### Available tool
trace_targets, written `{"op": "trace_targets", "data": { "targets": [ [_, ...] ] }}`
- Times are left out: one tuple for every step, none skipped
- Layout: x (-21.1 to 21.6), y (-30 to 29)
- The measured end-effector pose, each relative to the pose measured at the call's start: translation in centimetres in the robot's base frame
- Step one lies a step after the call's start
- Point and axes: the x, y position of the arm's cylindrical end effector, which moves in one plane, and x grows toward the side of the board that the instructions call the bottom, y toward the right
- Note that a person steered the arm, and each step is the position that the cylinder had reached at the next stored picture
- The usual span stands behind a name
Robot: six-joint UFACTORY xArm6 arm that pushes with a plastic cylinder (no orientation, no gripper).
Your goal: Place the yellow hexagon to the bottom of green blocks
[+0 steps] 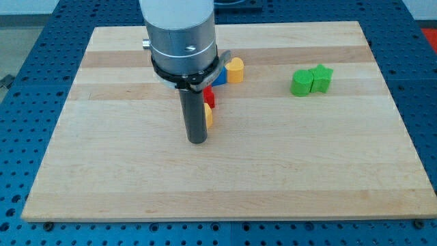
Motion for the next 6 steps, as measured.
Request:
{"op": "trace_targets", "data": {
  "targets": [
    [-0.5, -2.4],
    [-2.2, -5.4],
    [-3.1, -5.1],
    [-3.4, 0.6],
    [-4.7, 6.8],
    [-5.4, 13.6]
  ]
}}
